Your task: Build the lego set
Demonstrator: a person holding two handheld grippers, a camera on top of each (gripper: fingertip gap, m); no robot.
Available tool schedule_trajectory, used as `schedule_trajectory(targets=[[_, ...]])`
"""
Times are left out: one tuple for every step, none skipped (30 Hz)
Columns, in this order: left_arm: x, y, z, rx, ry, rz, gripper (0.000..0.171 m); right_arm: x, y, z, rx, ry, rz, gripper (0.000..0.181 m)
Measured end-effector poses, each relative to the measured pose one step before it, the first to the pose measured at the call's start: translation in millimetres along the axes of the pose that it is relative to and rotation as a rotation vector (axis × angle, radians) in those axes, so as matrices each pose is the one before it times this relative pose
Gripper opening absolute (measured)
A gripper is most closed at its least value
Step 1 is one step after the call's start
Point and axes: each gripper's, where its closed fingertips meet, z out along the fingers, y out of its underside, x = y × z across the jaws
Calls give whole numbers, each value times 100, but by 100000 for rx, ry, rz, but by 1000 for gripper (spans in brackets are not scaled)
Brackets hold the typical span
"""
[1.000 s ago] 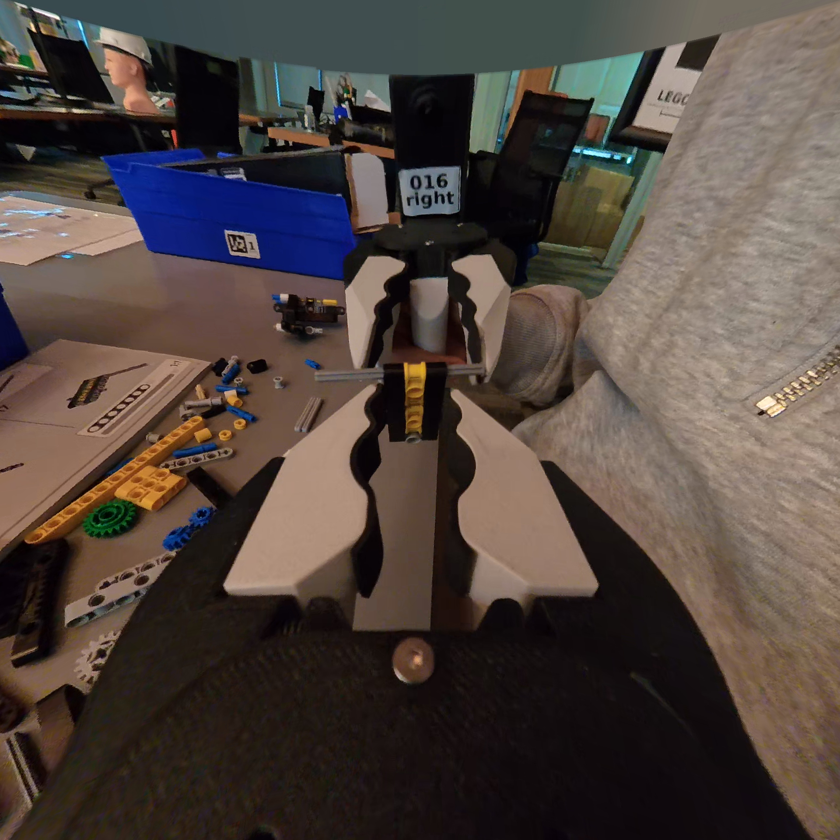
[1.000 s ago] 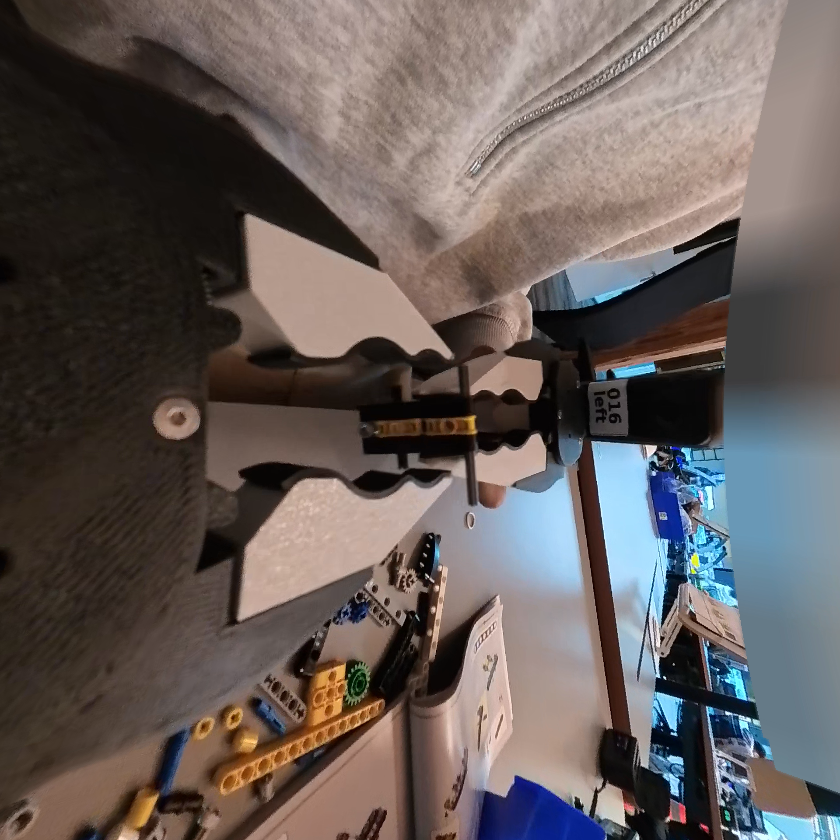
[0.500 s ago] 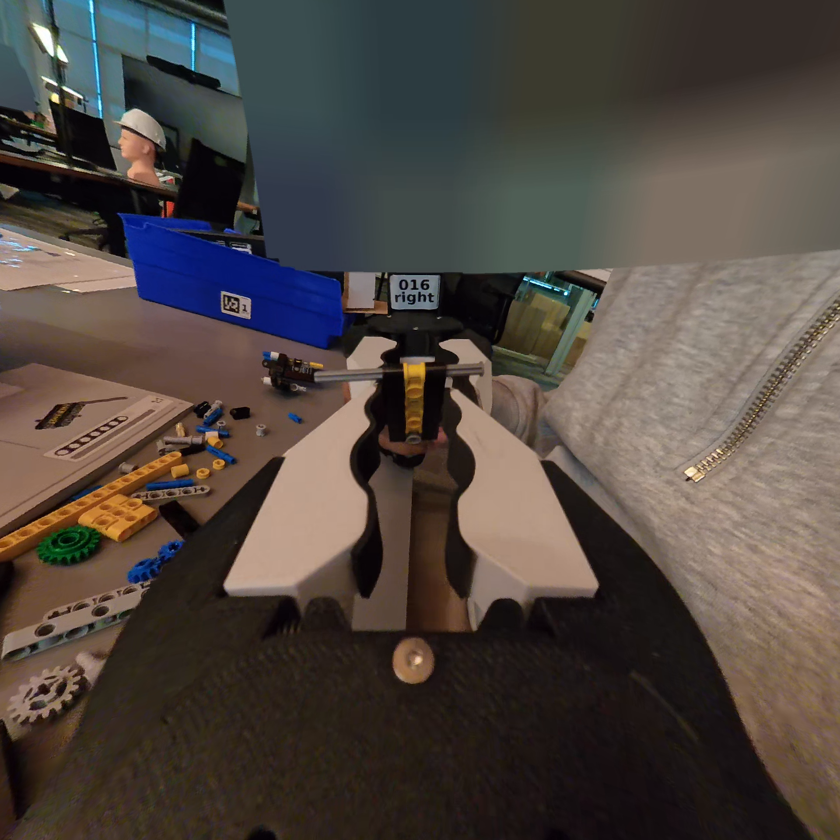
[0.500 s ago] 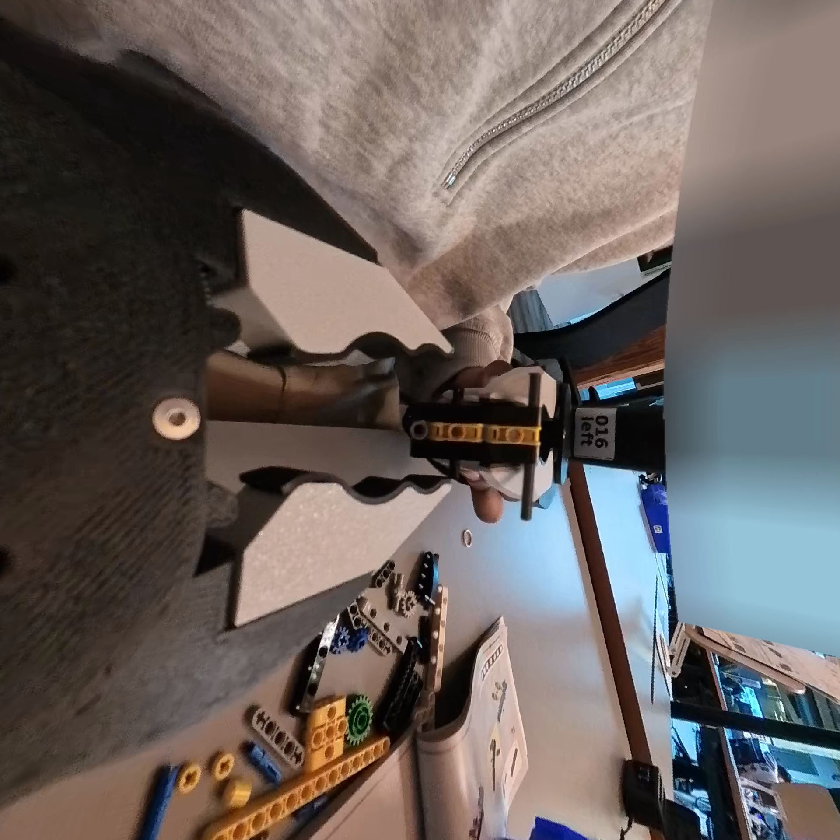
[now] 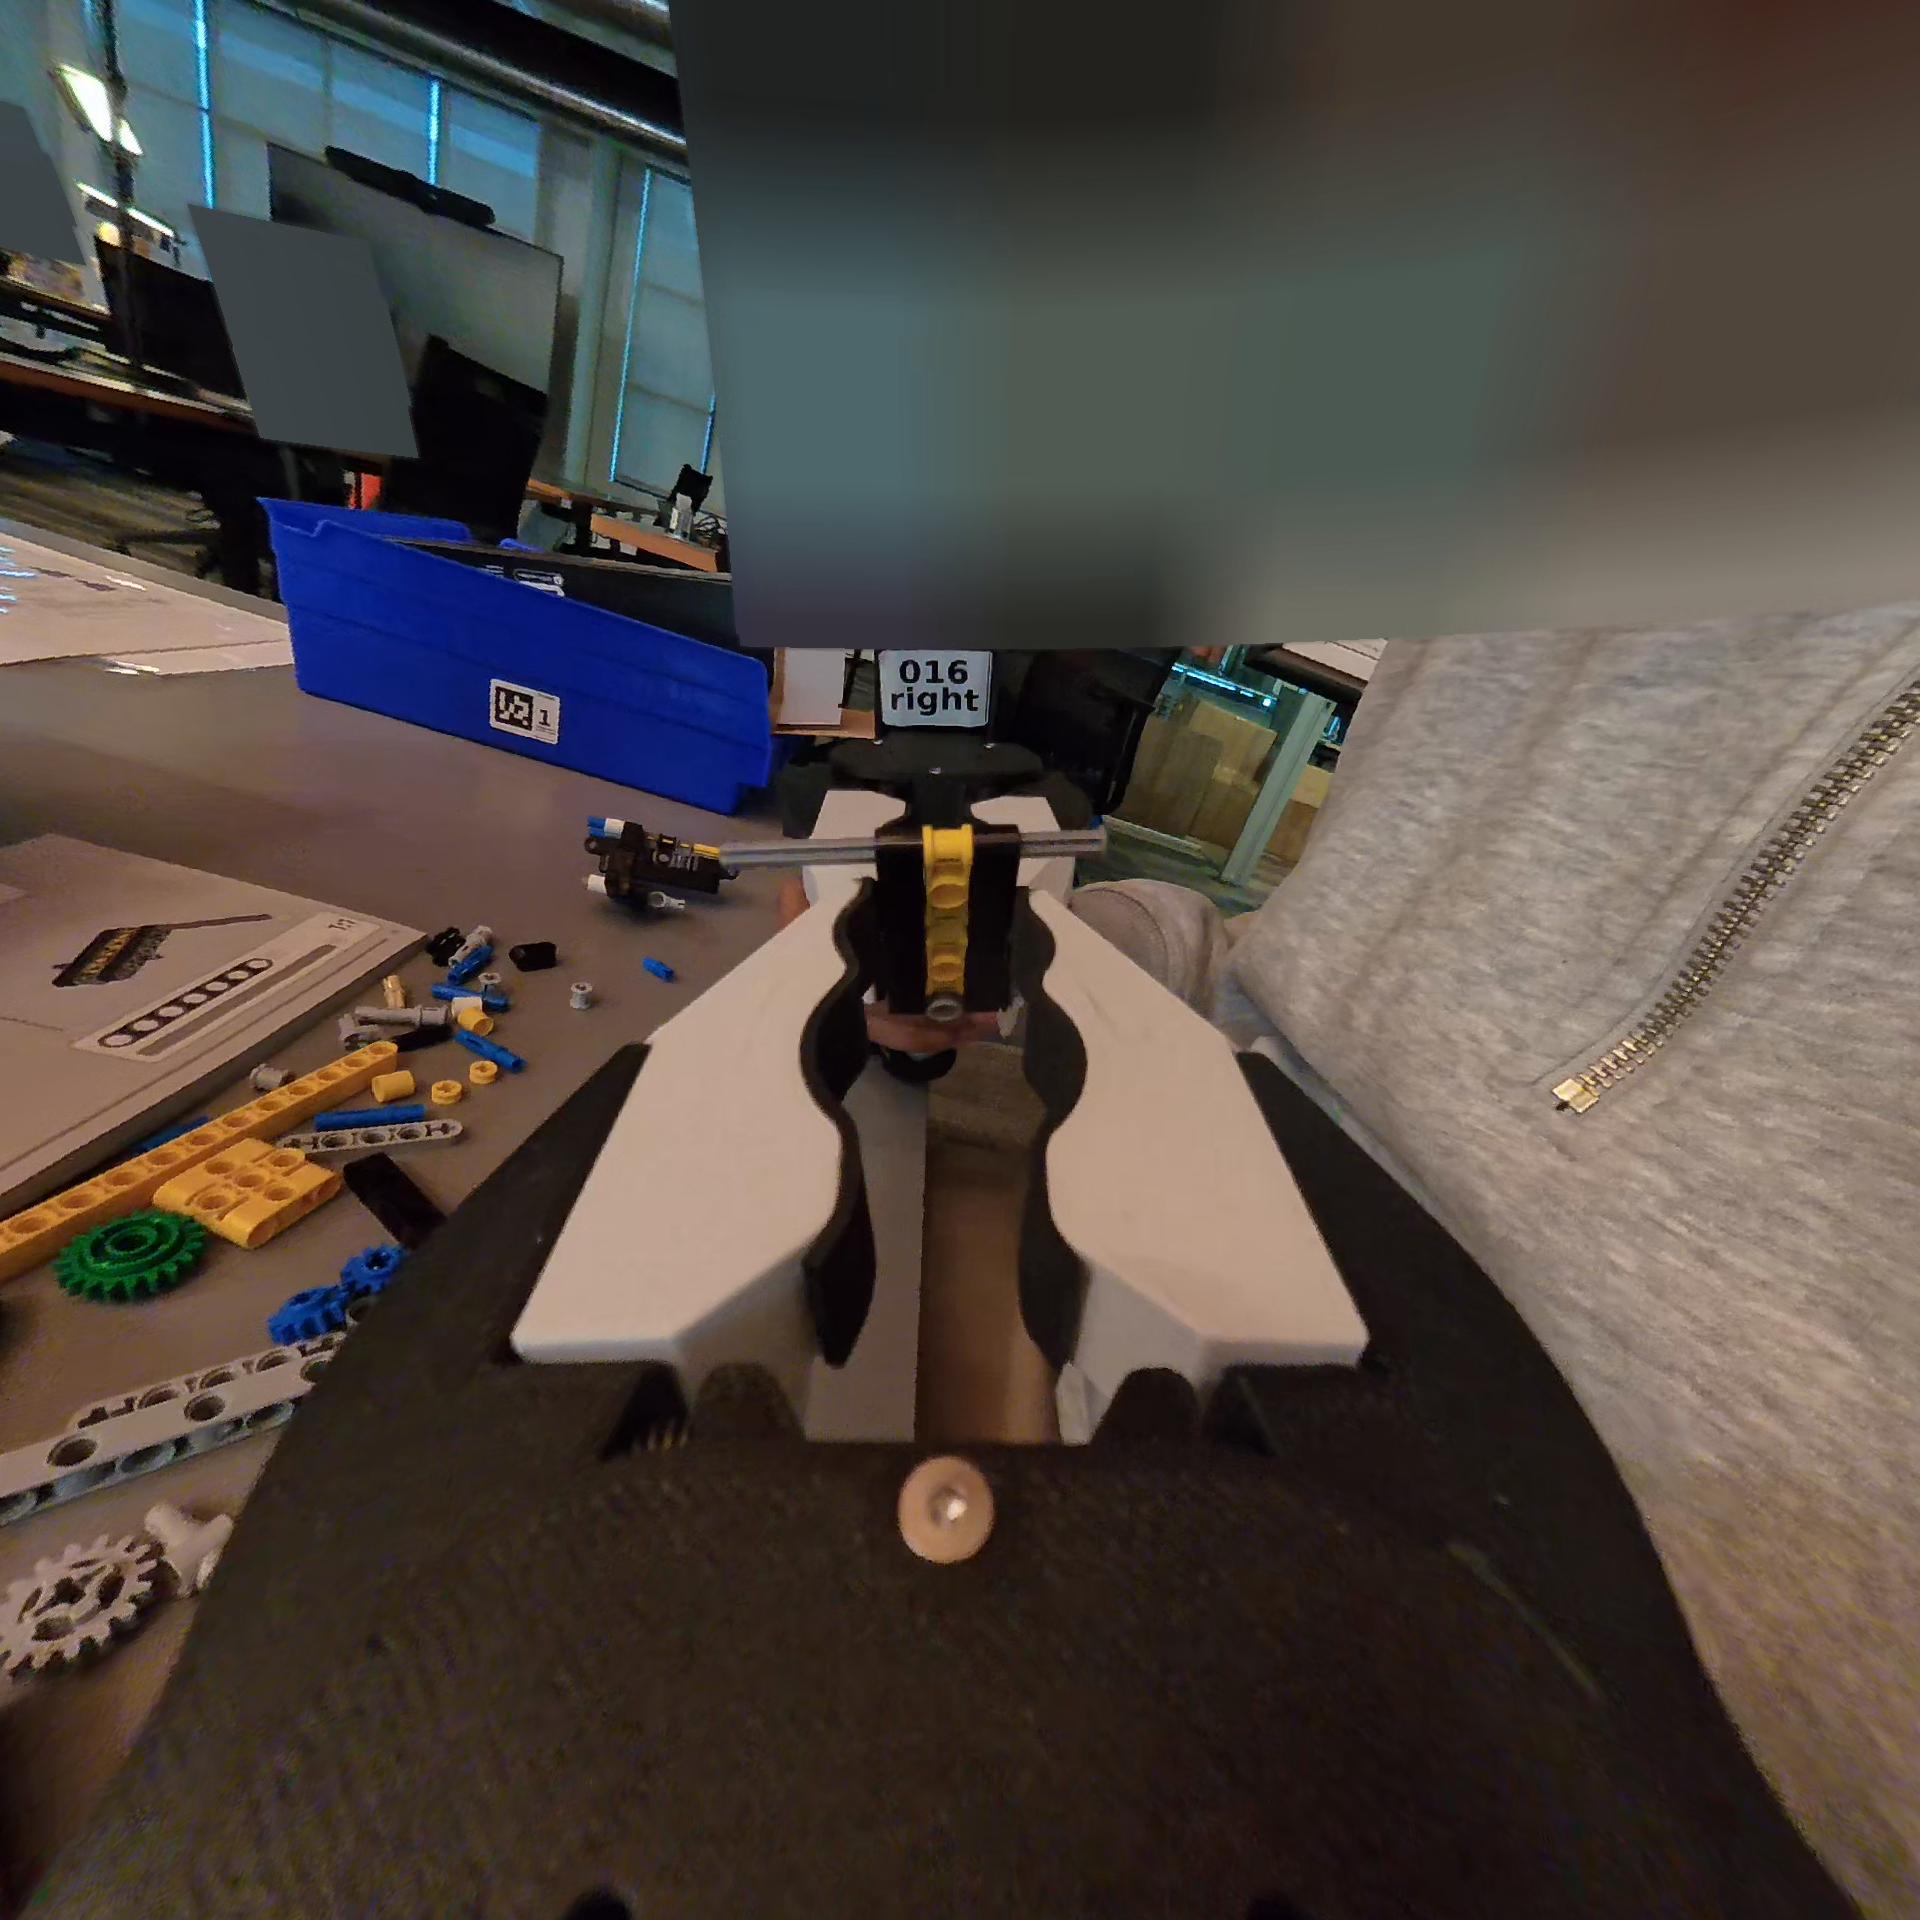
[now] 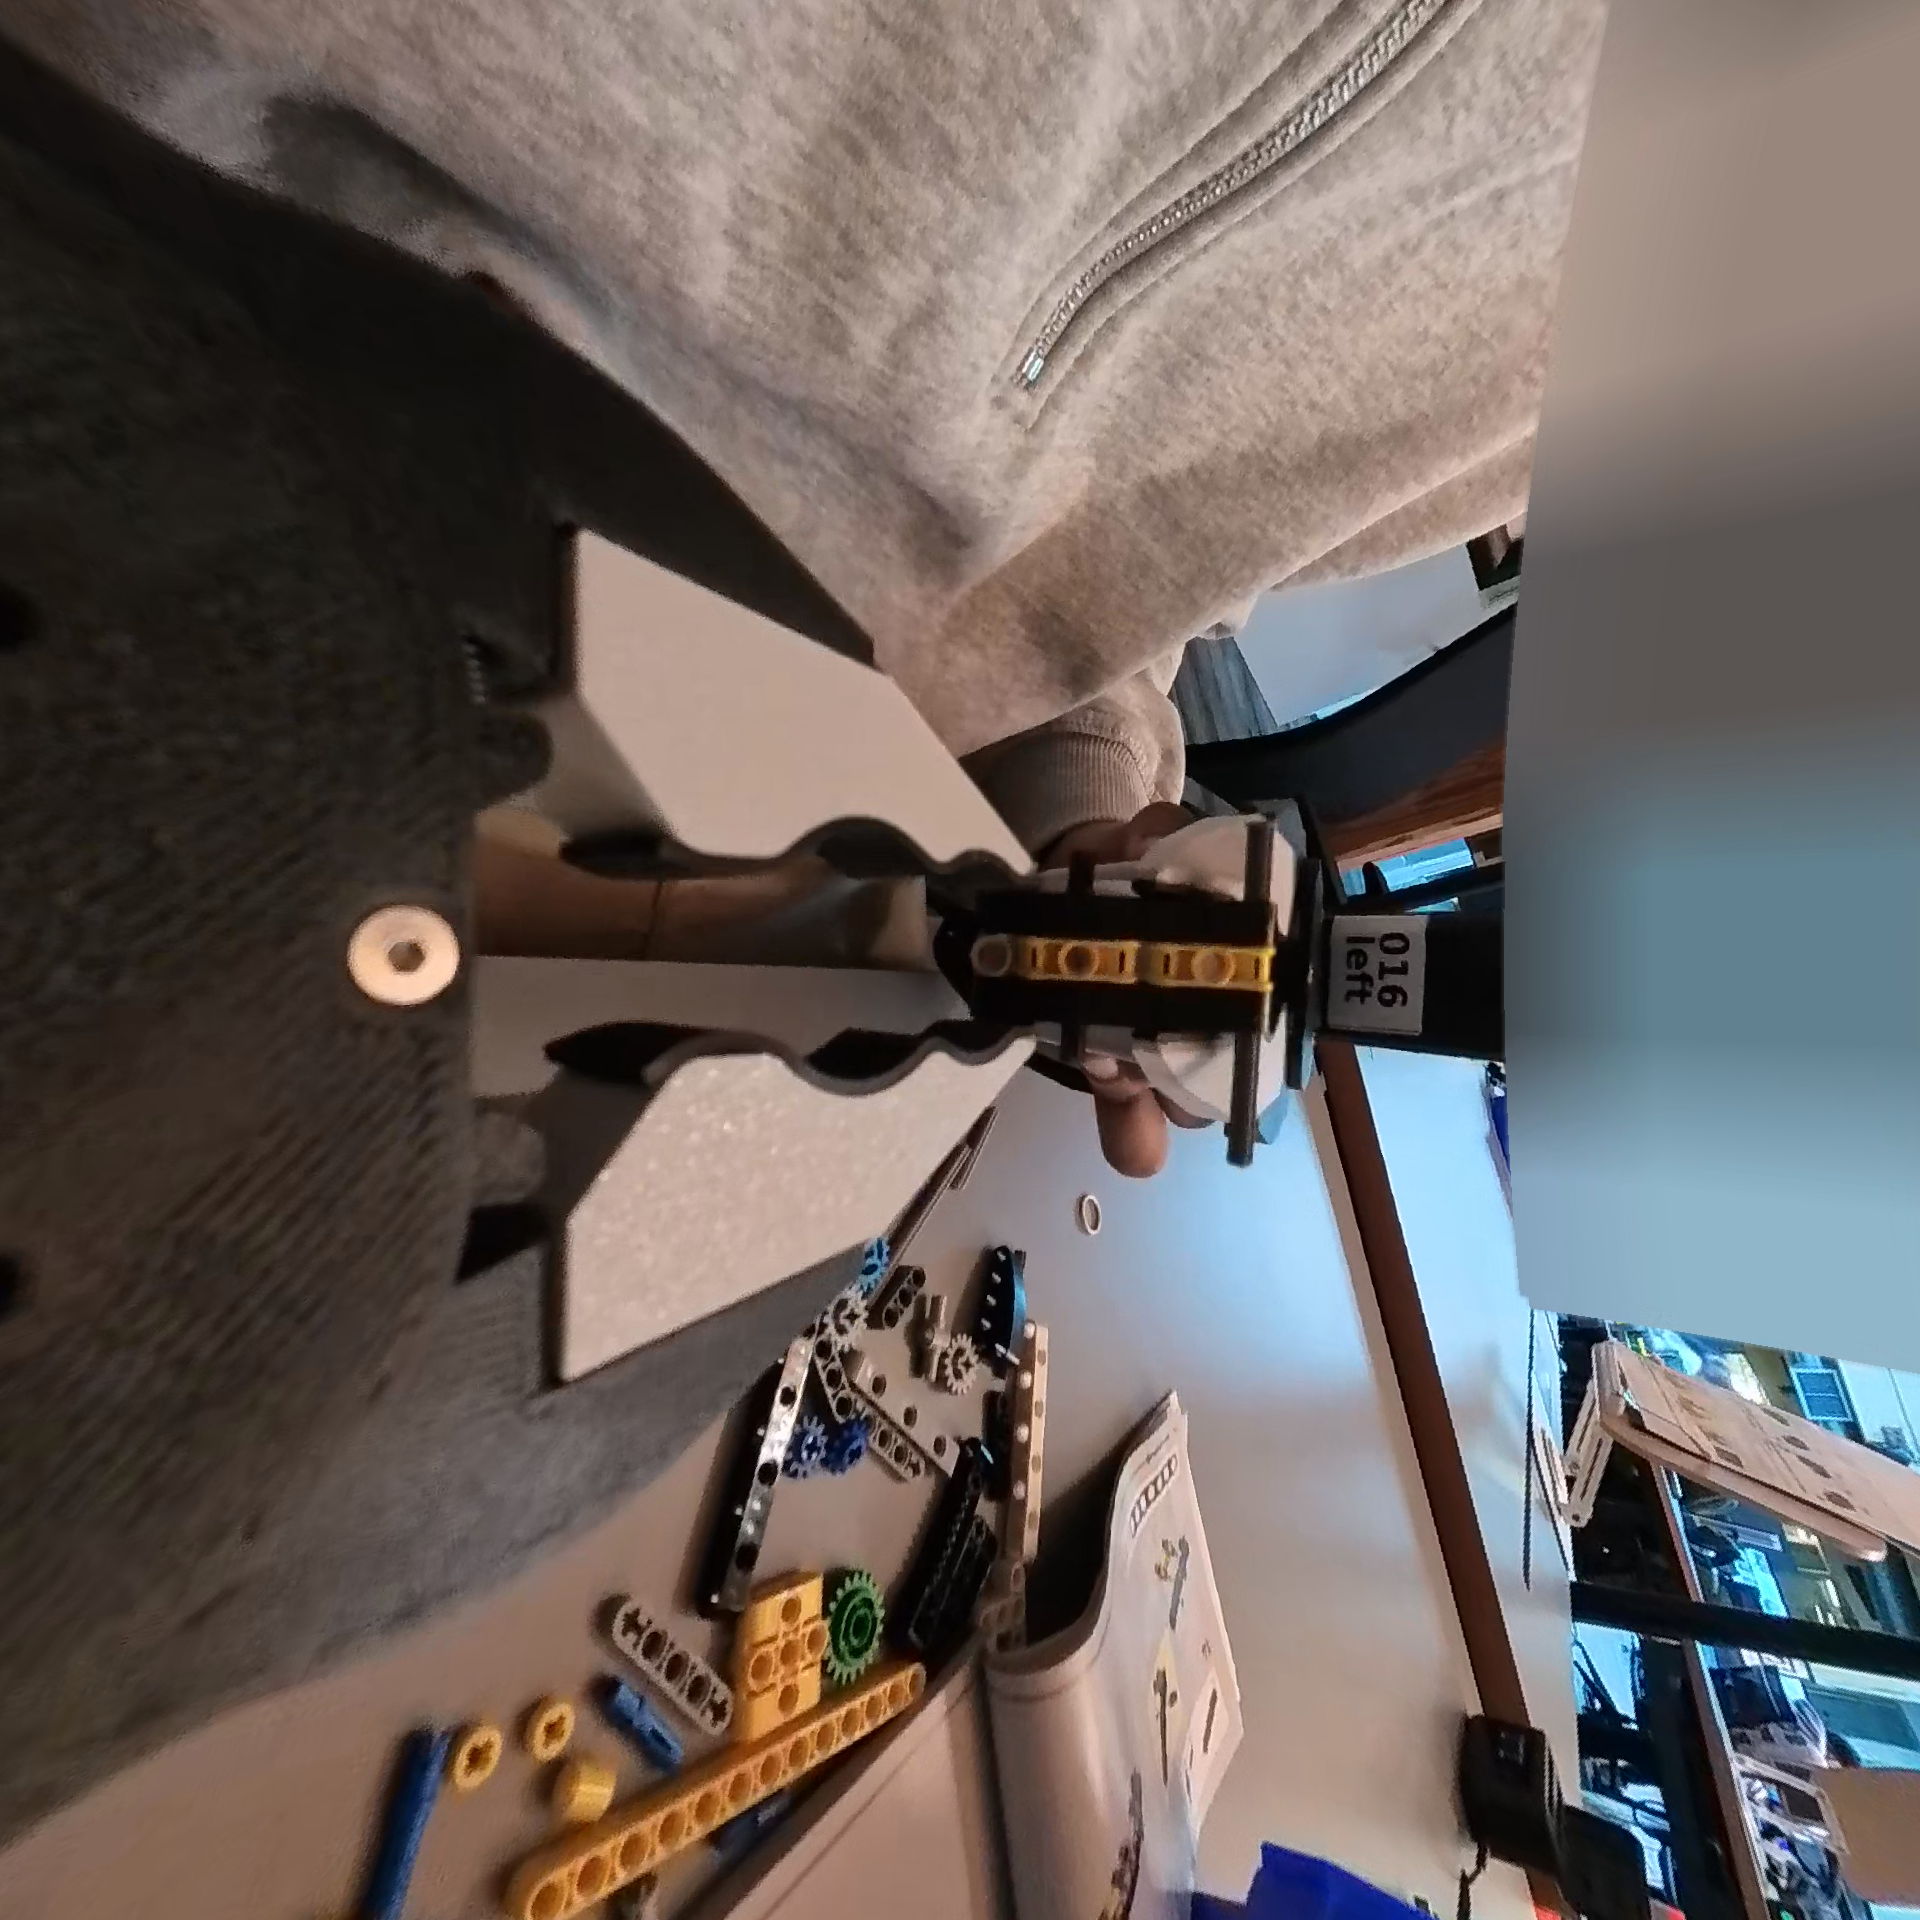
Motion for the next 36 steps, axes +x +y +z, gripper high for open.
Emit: schedule_trajectory(targets=[[-100,-48,-8,407,-386,-576,22,104,-78,-26,375,691,273,22],[-162,-44,-1,407,-614,-919,23,154,-144,-46,817,922,289,22],[-86,5,-10,230,-109,-798,24,116,-189,-89,1180,843,-187,22],[-64,-19,5,148,-12,-724,28,115,-200,-128,1121,840,-343,22],[-26,-36,-2,280,44,-550,30,148,-168,-139,867,995,-372,22],[23,-76,-22,473,253,-256,32,155,-109,-126,533,1081,-525,22],[33,-86,-29,623,136,-67,34,142,-29,-92,108,991,-515,22],[10,-112,-34,723,-19,-1,36,148,41,-45,-328,1003,-440,22],[35,-119,-39,744,190,-32,38,162,67,-1,-495,1158,-525,22],[29,-125,-53,730,181,-160,40,68,77,18,-510,684,-634,23],[28,-153,-53,934,250,-238,42,41,71,35,-471,540,-548,23],[109,-193,-72,1174,775,-257,45,37,82,36,-545,544,-602,23],[73,-178,-70,1140,636,-378,48,15,79,37,-530,393,-584,22],[73,-199,-82,1292,635,-516,50,29,89,42,-569,402,-462,22],[79,-213,-78,1336,760,-515,52,34,50,28,-361,443,-454,22],[46,-147,-72,963,572,-562,54,31,18,22,-141,399,-388,22],[-28,-49,-35,393,-14,-364,54,19,-11,9,70,340,-317,22],[-79,-49,-26,399,-537,74,54,30,7,-3,-30,243,-143,22],[-69,-45,-34,356,-645,478,53,30,9,-14,-13,98,6,22],[-193,-4,-18,110,-1505,419,49,12,-33,-18,236,73,113,22],[-197,-22,-24,269,-1425,152,45,55,0,-7,-11,318,-45,22],[-152,18,-10,84,-711,-409,43,55,59,4,-321,445,-300,22],[-224,95,8,-345,-897,-1170,41,18,51,25,-380,354,-425,23],[-102,97,33,-266,60,-1384,41,-22,10,40,-141,184,-423,22],[-41,35,38,87,448,-1595,42,-53,-20,57,27,125,-425,23],[8,-15,40,498,706,-1581,43,-45,-21,42,99,128,-386,23],[59,-64,25,837,807,-1420,44,-27,-24,50,107,223,-366,23],[59,-100,11,1044,714,-1178,45,-7,-9,49,-9,310,-392,23],[86,-123,-10,1155,751,-1059,45,-10,39,51,-283,321,-428,23],[28,-112,1,1014,556,-1325,45,14,25,57,-177,549,-515,22],[6,-75,15,1061,528,-1836,46,30,-55,29,302,790,-632,22],[53,-101,22,1404,1010,-2253,46,15,-104,55,512,821,-619,22],[113,-124,51,1815,1416,-2547,46,10,-108,67,627,923,-626,22],[83,-152,31,2046,1288,-2685,46,-7,-75,89,383,856,-796,22],[15,-157,10,2143,816,-2637,44,-14,-23,86,36,963,-1137,22],[-42,-124,1,1740,325,-2045,41,-44,-68,64,224,836,-1344,22]])
